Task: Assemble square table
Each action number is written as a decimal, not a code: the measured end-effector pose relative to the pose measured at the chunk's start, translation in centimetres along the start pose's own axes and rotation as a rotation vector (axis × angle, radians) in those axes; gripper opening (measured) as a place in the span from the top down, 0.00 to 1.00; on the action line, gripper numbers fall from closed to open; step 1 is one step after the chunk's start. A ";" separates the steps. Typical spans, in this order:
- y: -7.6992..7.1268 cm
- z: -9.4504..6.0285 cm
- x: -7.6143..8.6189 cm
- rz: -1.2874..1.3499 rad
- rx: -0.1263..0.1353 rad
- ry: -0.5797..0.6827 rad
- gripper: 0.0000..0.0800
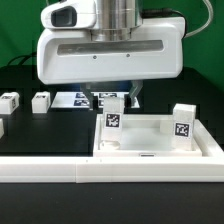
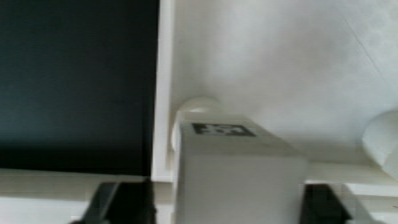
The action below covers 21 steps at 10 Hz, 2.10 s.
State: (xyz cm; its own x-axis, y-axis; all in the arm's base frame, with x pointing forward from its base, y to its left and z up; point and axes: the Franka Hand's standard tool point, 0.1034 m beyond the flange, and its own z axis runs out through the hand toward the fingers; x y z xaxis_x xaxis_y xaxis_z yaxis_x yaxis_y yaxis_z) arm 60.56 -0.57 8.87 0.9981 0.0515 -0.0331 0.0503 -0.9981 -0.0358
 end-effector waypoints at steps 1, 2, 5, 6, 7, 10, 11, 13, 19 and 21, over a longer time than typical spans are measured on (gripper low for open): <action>0.0 0.0 0.0 0.000 0.000 0.000 0.64; 0.0 0.0 0.0 0.001 0.000 0.000 0.64; 0.0 0.0 0.0 0.024 0.001 0.000 0.64; -0.1 0.0 0.0 0.066 0.001 0.000 0.64; -0.1 0.0 0.1 0.145 0.001 0.000 0.64; -0.6 0.1 0.1 0.419 0.001 -0.001 0.64; -0.7 0.1 0.1 0.493 0.001 -0.001 0.64; -0.8 0.1 0.1 0.606 0.001 -0.001 0.64; -0.3 0.1 0.1 0.905 0.021 -0.007 0.63; -0.2 0.1 0.1 0.990 0.032 -0.010 0.63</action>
Offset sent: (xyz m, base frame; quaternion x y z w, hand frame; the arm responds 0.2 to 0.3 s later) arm 0.0000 0.0000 0.0000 0.0000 0.0000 0.0000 1.0000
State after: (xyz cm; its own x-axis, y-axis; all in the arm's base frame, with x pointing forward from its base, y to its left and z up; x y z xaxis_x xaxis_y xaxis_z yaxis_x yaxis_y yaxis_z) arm 60.62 -0.34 8.77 0.5887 -0.8052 -0.0709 -0.8078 -0.5893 -0.0140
